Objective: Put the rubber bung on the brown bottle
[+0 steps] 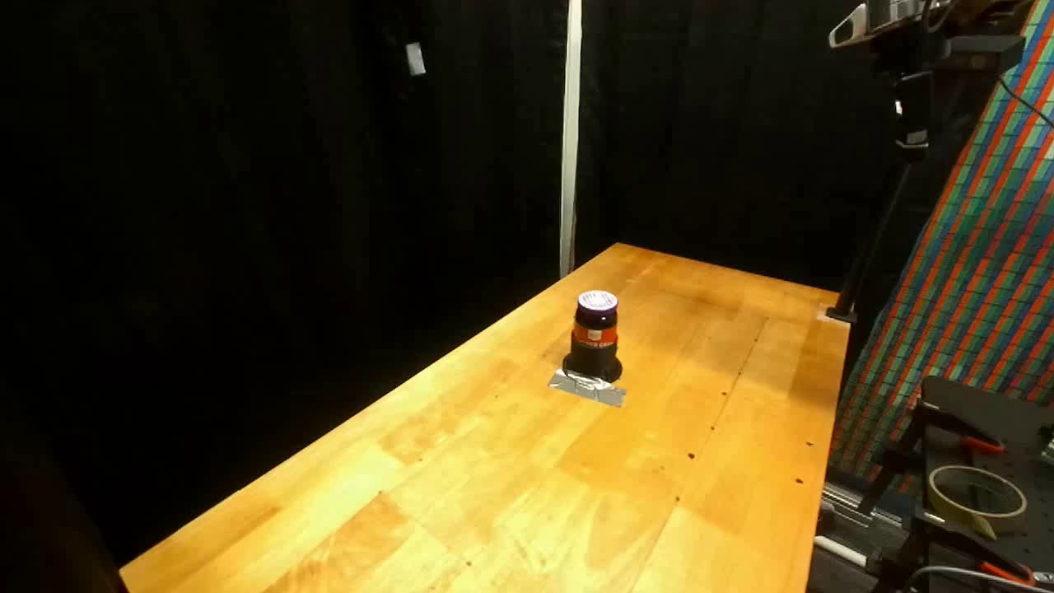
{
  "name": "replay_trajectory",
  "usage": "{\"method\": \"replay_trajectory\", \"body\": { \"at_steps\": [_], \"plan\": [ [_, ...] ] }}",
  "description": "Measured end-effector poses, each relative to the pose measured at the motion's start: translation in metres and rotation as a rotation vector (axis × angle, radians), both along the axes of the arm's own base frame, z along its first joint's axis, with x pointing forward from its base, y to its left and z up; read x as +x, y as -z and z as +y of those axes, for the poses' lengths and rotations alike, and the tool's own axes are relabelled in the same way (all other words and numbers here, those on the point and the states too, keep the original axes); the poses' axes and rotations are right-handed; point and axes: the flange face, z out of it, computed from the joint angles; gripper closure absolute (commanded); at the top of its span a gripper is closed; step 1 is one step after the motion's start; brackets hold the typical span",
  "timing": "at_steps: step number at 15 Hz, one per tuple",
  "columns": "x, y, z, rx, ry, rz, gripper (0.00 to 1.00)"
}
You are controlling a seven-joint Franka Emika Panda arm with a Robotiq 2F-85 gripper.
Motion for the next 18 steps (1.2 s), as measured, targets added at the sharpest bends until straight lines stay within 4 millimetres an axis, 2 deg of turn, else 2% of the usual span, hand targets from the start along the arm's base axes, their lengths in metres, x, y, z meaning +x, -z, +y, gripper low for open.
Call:
{"method": "replay_trajectory", "body": {
  "at_steps": [6, 10, 12, 14, 18],
  "plan": [
    [0.000, -0.005, -0.001, -0.002, 0.001, -0.013, 0.00],
    [0.008, 0.003, 0.000, 0.007, 0.002, -0.024, 0.00],
    [0.023, 0.015, 0.002, 0.013, -0.002, -0.050, 0.00],
    [0.048, 0.033, 0.010, 0.020, -0.026, -0.062, 0.00],
    [0.112, 0.065, 0.041, 0.049, -0.093, -0.091, 0.00]
  ]
}}
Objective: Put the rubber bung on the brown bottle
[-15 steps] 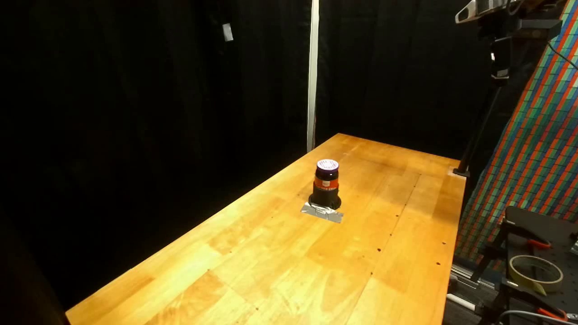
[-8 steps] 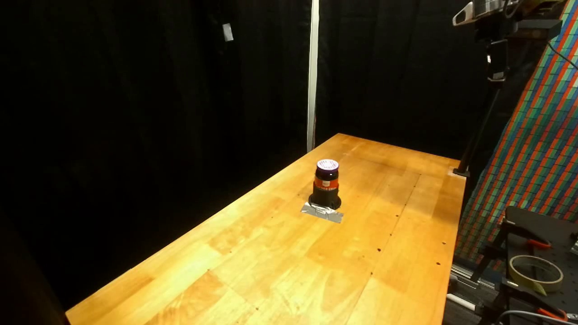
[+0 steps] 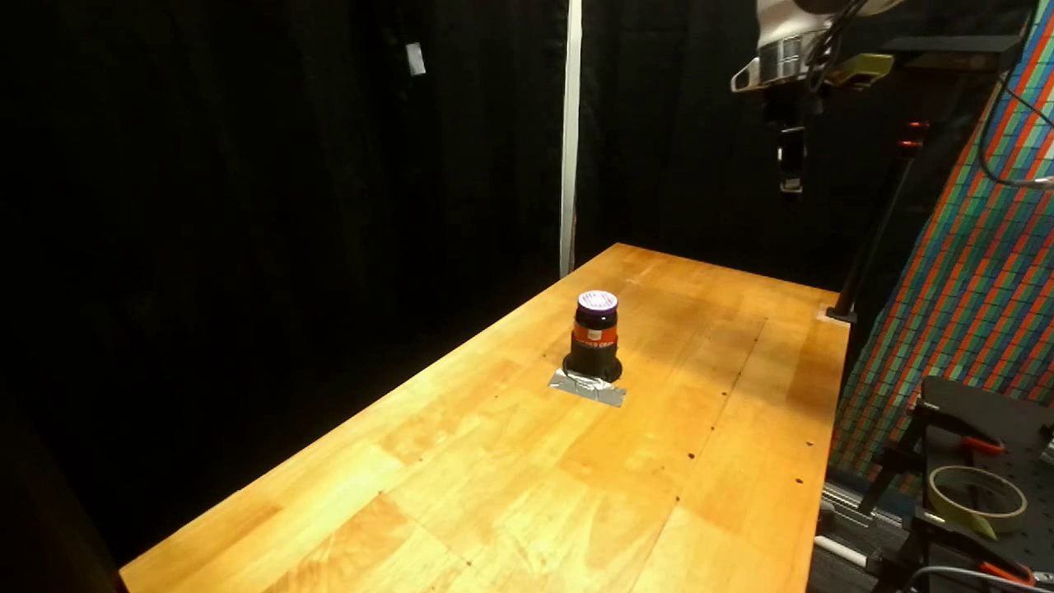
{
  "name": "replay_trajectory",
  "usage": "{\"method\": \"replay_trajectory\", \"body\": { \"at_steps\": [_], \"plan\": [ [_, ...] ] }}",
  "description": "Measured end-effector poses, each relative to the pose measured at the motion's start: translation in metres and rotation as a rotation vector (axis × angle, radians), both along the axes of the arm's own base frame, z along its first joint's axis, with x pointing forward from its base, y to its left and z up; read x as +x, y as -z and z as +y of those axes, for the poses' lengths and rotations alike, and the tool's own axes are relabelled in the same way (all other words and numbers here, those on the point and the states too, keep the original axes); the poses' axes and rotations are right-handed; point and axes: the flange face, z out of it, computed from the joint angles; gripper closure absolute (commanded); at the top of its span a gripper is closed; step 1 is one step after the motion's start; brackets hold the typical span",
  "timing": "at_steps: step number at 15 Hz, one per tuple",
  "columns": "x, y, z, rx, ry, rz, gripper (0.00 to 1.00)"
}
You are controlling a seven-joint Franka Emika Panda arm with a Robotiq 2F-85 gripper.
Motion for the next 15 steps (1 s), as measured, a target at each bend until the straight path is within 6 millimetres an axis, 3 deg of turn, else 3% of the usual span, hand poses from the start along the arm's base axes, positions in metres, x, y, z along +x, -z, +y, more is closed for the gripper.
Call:
{"method": "replay_trajectory", "body": {
  "at_steps": [7, 15],
  "plan": [
    [0.112, 0.063, 0.063, 0.062, 0.000, -0.018, 0.00],
    [0.198, 0.127, 0.096, 0.069, 0.048, -0.039, 0.00]
  ]
}}
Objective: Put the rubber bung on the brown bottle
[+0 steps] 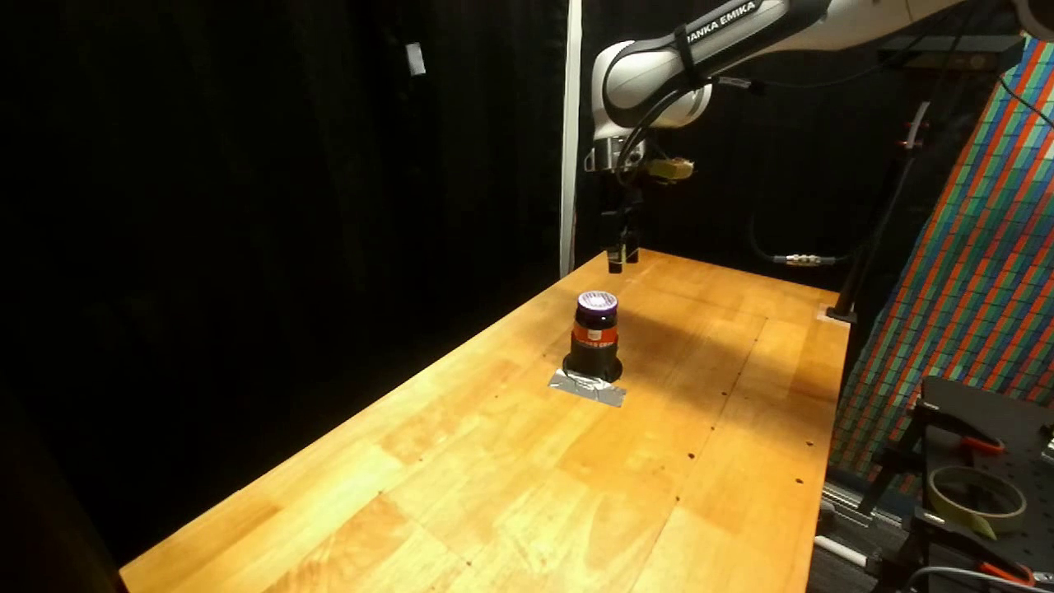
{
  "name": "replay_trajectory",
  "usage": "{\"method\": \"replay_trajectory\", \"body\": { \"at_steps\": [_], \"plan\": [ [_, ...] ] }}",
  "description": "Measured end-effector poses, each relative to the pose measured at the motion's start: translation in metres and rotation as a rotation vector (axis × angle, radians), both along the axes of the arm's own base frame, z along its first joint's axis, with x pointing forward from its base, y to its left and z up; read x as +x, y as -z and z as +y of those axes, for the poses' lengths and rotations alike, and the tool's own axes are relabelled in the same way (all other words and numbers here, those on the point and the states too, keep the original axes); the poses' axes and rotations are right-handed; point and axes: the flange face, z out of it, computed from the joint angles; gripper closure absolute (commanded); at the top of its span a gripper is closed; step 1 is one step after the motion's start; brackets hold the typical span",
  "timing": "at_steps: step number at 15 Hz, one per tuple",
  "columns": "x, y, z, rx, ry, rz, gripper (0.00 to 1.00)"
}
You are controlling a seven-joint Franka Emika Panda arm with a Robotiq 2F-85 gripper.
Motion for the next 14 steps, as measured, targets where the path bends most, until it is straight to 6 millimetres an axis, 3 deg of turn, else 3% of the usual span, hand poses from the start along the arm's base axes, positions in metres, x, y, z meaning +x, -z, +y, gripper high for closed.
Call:
{"method": "replay_trajectory", "body": {
  "at_steps": [7, 14],
  "plan": [
    [0.036, 0.021, 0.049, 0.049, 0.090, -0.010, 0.00],
    [0.034, 0.049, 0.085, 0.043, 0.098, 0.102, 0.00]
  ]
}}
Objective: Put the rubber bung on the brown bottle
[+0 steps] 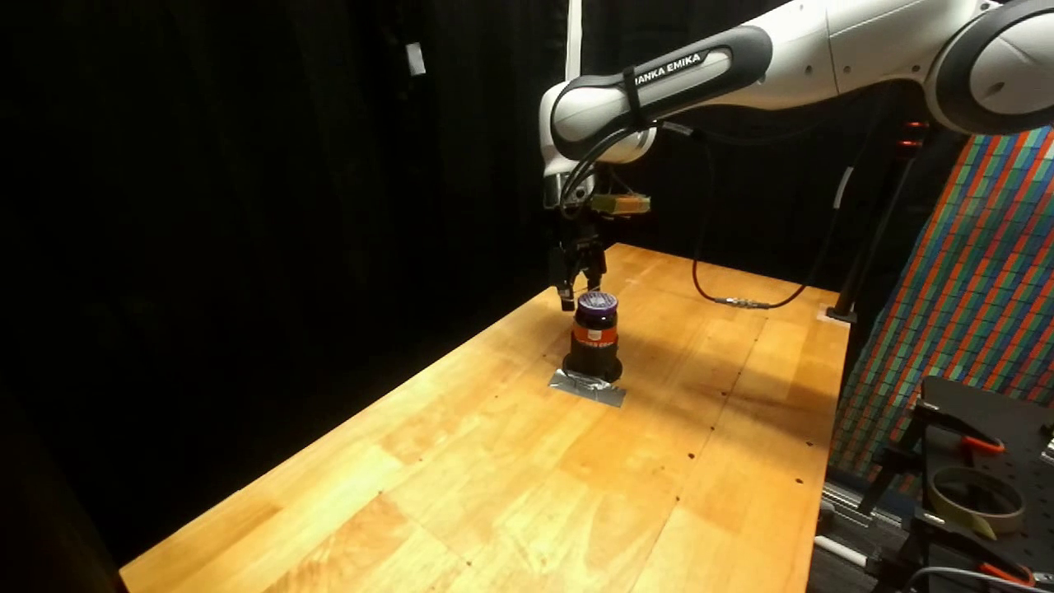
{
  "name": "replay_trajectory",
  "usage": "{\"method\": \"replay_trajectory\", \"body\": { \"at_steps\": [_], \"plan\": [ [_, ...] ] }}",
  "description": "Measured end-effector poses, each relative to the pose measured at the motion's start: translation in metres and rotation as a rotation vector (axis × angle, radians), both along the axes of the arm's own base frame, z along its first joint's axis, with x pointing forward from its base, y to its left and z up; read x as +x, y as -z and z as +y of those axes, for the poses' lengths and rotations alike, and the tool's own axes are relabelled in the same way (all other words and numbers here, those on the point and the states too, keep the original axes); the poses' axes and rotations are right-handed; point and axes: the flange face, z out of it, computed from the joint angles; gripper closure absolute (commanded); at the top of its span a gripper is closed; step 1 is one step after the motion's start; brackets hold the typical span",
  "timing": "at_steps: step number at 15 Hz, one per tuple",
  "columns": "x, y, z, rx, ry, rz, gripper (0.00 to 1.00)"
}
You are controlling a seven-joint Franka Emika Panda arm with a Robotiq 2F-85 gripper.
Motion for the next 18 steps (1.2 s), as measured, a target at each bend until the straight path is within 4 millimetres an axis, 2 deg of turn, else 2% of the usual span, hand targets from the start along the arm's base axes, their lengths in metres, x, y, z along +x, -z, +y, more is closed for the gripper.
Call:
{"method": "replay_trajectory", "body": {
  "at_steps": [5, 18],
  "plan": [
    [-0.007, 0.014, 0.005, -0.008, -0.003, 0.086, 0.00],
    [-0.032, 0.023, -0.002, -0.070, -0.101, 0.212, 0.00]
  ]
}}
